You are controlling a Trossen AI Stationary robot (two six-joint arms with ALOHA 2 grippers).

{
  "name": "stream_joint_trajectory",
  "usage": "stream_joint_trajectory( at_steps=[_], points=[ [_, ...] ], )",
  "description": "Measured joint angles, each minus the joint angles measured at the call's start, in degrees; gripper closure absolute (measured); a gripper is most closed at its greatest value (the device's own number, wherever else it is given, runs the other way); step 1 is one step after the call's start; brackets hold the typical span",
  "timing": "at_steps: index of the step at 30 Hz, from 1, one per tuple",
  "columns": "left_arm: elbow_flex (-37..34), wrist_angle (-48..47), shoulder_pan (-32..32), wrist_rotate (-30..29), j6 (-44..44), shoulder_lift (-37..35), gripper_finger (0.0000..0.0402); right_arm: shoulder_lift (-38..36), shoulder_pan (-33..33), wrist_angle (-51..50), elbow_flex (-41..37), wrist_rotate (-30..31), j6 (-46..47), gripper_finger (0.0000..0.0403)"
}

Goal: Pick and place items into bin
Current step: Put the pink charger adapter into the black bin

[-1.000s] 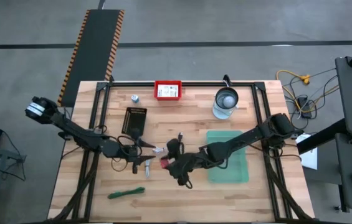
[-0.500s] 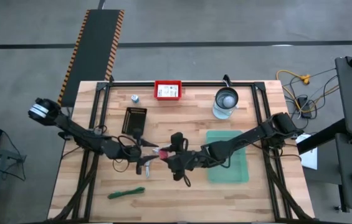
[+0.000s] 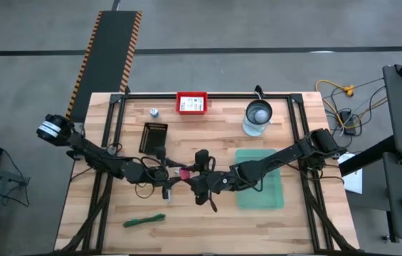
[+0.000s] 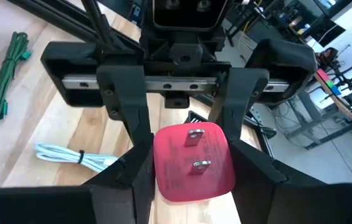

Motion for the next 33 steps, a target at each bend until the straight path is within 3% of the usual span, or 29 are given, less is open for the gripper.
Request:
stream_joint_trajectory(
  at_steps=[12,18,21,27,33],
  points=[
    [1.8,2.1,0.4,-4.1,1.2,3.6,0.0222,0.0,0.0,-0.5,0.0,0.2,0.5,0.0253],
    [1.8,2.6,0.4,-4.1,1.2,3.7,0.0267,0.0,0.0,-0.5,0.0,0.2,0.6,0.0251],
    [1.8,3.0,0.3,-4.0,0.1,3.7,0.0268,0.0,0.0,-0.6,0.0,0.0,1.5,0.0246],
    [1.9,3.5,0.4,-4.1,-0.9,3.7,0.0268,0.0,0.1,-1.7,0.0,0.6,1.8,0.0212],
    [1.9,4.4,0.4,-5.2,-1.1,3.3,0.0268,-1.1,0.4,-2.9,0.8,7.7,1.2,0.017]
  ],
)
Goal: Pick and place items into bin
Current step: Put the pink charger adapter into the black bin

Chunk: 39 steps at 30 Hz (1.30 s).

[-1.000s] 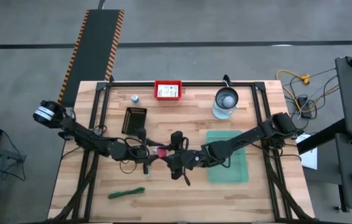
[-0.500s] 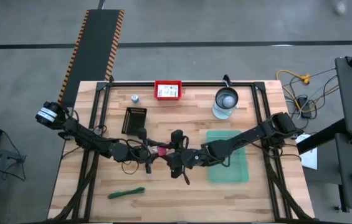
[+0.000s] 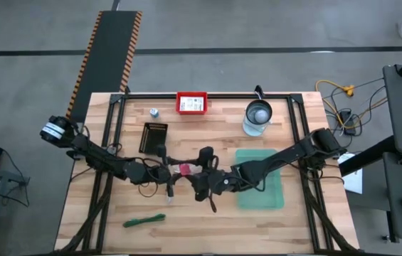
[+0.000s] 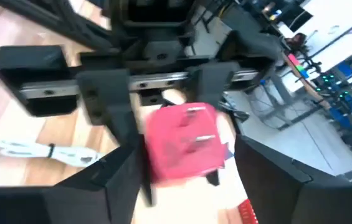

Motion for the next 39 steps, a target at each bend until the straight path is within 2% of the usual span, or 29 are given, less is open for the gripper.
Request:
stream_joint_trajectory(
  at_steps=[5,12,17,20,23,26,29,34,36,39],
  points=[
    [-0.1,-0.6,-0.1,-2.7,-0.9,-0.7,0.0268,-2.0,1.1,-8.2,2.2,0.6,1.5,0.0146],
    [-0.8,-0.8,-0.1,-4.2,-2.3,-1.9,0.0268,-3.2,3.4,-25.8,4.5,0.6,14.5,0.0137],
    [-0.6,-1.7,0.0,-4.2,-2.4,-4.3,0.0268,-2.7,3.6,-29.9,1.6,0.7,27.4,0.0142],
    [-0.3,-6.8,0.0,-4.3,-4.1,-6.6,0.0268,-1.7,3.6,-29.7,-1.8,0.7,30.2,0.0147],
    [-0.1,-13.5,0.5,-4.3,-8.4,-9.0,0.0268,-1.6,3.6,-26.5,-5.0,1.2,30.8,0.0153],
    [0.2,-20.1,1.7,-4.3,-12.6,-11.3,0.0268,-1.6,3.4,-19.0,-9.0,1.2,29.1,0.016],
    [0.7,-26.0,3.3,-4.2,-16.3,-13.0,0.0268,-1.6,3.0,-8.9,-13.3,1.3,23.2,0.017],
    [1.4,-30.8,4.8,-4.2,-19.9,-15.6,0.0268,-2.6,0.9,6.2,-22.1,0.4,10.7,0.0194],
    [1.5,-30.9,5.0,-4.0,-20.0,-16.1,0.0268,-4.6,-0.8,10.1,-25.5,-4.8,7.3,0.0205],
    [1.8,-30.8,5.2,-4.0,-20.0,-16.8,0.0268,-8.4,-4.4,15.9,-31.1,-23.0,3.2,0.022]
  ],
)
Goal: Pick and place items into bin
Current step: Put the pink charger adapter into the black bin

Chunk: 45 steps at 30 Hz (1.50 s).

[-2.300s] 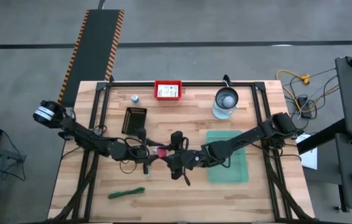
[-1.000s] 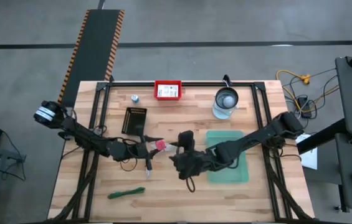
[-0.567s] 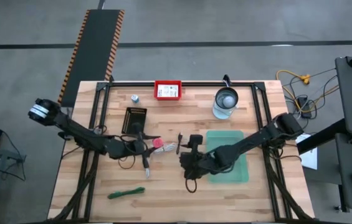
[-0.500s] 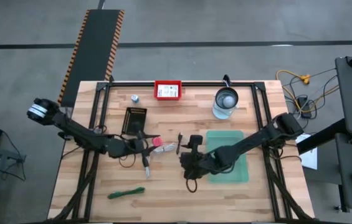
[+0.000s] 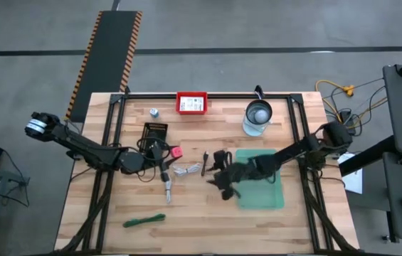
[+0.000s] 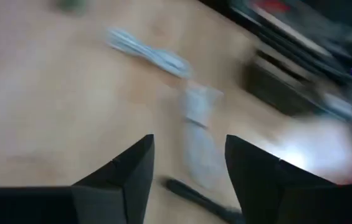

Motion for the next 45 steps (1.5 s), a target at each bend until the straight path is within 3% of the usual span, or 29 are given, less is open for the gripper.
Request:
stream_joint_trajectory(
  at_steps=[2,4,8,14,28,45],
  points=[
    [0.0,-0.2,0.1,0.0,0.0,-0.3,0.0268,-2.3,-2.7,4.8,-3.7,-11.7,-1.1,0.0231],
    [0.1,-0.5,0.3,0.0,-0.3,-0.5,0.0268,-5.4,-4.9,8.2,-6.9,-14.8,0.2,0.0241],
    [1.3,-5.8,1.3,0.2,-2.1,-0.7,0.0268,-12.7,-7.4,12.4,-13.2,-9.3,1.6,0.026],
    [7.3,-23.0,5.1,0.1,-12.2,-0.2,0.0268,-21.6,-7.5,24.9,-22.8,-9.5,0.7,0.0279],
    [15.5,-52.9,11.9,0.6,-36.1,-0.2,0.0268,-27.5,-7.6,27.8,-29.3,-8.8,-0.4,0.0288],
    [14.8,-66.9,22.3,18.5,-53.0,-0.1,0.0268,-27.1,-7.6,27.3,-29.0,-8.9,-1.1,0.0296]
  ],
)
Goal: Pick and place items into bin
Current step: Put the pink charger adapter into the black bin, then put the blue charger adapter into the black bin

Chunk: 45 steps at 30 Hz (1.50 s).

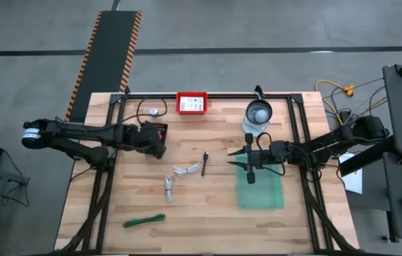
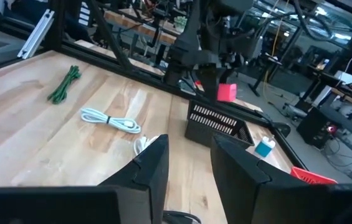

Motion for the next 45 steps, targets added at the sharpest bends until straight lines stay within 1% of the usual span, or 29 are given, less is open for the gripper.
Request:
stream_joint_trajectory(
  at_steps=[4,7,10,13,19,25,28,37,39,42,45],
  points=[
    [-0.6,-0.8,0.7,1.6,0.0,0.3,0.0268,0.0,0.0,0.0,0.0,0.0,0.0,0.0296],
    [-0.8,-0.8,1.1,4.2,0.1,0.3,0.0268,0.0,0.0,0.0,0.0,0.0,0.0,0.03],
    [-0.8,-1.8,1.0,4.9,0.0,0.9,0.0268,0.0,0.0,0.0,0.0,0.0,0.0,0.0303],
    [-0.9,-3.6,1.3,5.3,0.0,2.4,0.0268,0.0,0.0,0.0,0.0,0.0,0.0,0.0307],
    [-0.9,-3.7,1.3,8.4,0.1,7.0,0.0268,0.1,0.0,-0.4,-0.1,0.0,0.0,0.0305],
    [-0.9,-3.8,1.6,8.4,0.6,10.0,0.0268,0.1,0.0,-0.4,-0.1,0.0,0.0,0.031],
    [-0.2,-5.3,1.7,8.4,0.7,10.1,0.0268,0.1,0.0,-0.4,-0.1,0.0,0.0,0.0313],
    [0.3,-5.2,1.7,8.6,0.7,9.6,0.0266,0.1,0.0,-0.5,-0.1,0.0,0.0,0.0313],
    [0.3,-5.2,1.7,8.6,0.7,9.6,0.0244,0.1,0.0,-0.5,-0.1,0.0,0.0,0.0315],
    [0.3,-5.2,1.7,8.6,0.7,9.6,0.0199,0.1,0.0,-0.5,-0.1,0.0,0.0,0.0317],
    [0.4,-5.2,1.7,8.6,0.7,9.6,0.0173,0.1,0.0,-0.5,-0.1,0.0,0.0,0.0315]
  ],
)
